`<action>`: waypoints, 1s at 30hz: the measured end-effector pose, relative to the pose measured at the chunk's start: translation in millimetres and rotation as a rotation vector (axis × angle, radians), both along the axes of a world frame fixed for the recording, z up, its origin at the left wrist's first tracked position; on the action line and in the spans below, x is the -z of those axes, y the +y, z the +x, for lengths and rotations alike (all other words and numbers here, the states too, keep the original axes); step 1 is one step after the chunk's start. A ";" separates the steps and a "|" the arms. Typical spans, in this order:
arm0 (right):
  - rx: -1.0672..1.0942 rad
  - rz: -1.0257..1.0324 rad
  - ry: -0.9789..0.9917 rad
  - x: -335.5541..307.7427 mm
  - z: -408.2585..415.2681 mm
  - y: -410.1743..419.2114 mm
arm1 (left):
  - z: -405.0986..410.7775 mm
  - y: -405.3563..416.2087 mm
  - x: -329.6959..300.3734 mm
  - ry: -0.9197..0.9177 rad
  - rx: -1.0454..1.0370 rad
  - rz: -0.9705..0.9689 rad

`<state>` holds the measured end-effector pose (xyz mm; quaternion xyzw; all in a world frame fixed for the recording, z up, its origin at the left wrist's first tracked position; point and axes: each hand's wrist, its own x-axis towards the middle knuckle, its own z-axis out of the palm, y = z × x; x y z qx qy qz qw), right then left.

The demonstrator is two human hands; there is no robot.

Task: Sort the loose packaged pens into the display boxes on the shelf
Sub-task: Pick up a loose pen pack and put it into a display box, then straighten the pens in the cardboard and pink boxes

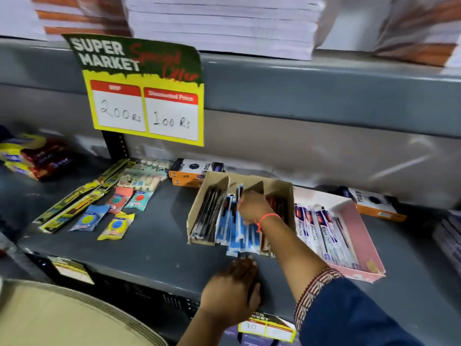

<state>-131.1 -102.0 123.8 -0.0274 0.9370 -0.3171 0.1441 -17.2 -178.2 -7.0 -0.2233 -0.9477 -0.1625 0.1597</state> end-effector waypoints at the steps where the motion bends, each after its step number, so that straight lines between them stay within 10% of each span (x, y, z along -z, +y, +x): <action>1: -0.005 0.058 0.005 0.1 -1.9 -4.9 | -0.3 -1.2 0.1 -0.009 0.003 -0.002; 30: -0.370 0.691 0.052 43.6 40.2 -15.4 | 3.1 -12.7 11.1 0.176 0.250 -0.038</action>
